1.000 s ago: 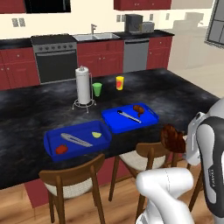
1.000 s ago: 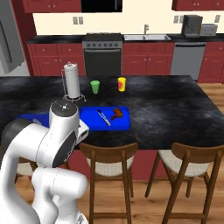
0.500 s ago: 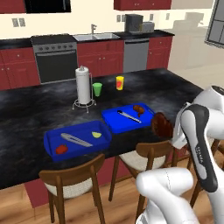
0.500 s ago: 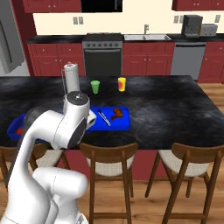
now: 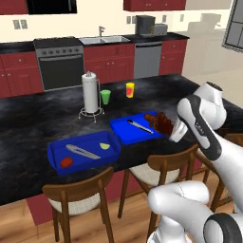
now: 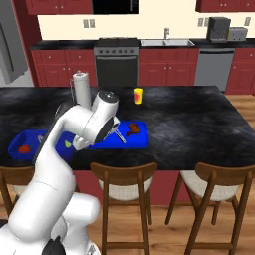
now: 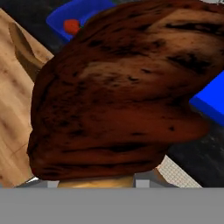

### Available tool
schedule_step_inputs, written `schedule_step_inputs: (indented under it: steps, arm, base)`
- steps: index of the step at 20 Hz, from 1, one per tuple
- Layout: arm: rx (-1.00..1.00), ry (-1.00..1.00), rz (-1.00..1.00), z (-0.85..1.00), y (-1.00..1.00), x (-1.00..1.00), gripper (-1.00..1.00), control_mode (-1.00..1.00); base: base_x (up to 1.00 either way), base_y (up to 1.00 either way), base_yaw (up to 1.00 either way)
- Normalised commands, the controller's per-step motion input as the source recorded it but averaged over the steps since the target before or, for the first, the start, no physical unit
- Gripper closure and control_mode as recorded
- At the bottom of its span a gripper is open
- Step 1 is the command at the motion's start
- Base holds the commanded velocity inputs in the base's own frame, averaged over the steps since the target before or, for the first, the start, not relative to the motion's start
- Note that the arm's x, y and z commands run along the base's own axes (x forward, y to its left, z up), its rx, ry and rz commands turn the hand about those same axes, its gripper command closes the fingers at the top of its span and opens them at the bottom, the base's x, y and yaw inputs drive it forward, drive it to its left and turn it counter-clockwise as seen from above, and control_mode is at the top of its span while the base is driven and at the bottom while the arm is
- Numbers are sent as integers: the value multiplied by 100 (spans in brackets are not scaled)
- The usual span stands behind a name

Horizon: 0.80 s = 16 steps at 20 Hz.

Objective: Gather the bell pepper and lemon wedge from the fridge and place them on a tray on the dining counter. Then gather the steak and chicken drumstick from the fridge and place them on the other tray.

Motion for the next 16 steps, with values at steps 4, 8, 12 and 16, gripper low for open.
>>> schedule_step_inputs:
  steps: [4, 8, 12, 16]
  arm:
    - [3, 30, 0, -2, 1, 98, 100, -100]
    - [0, 20, 0, -12, 12, 81, 100, -100]
    - [0, 16, 0, -14, 23, 72, 100, -100]
    - [-2, 10, 0, -36, 28, 57, 100, -100]
  base:
    - [0, 0, 0]
    - [0, 0, 0]
    - [0, 0, 0]
    - [0, 0, 0]
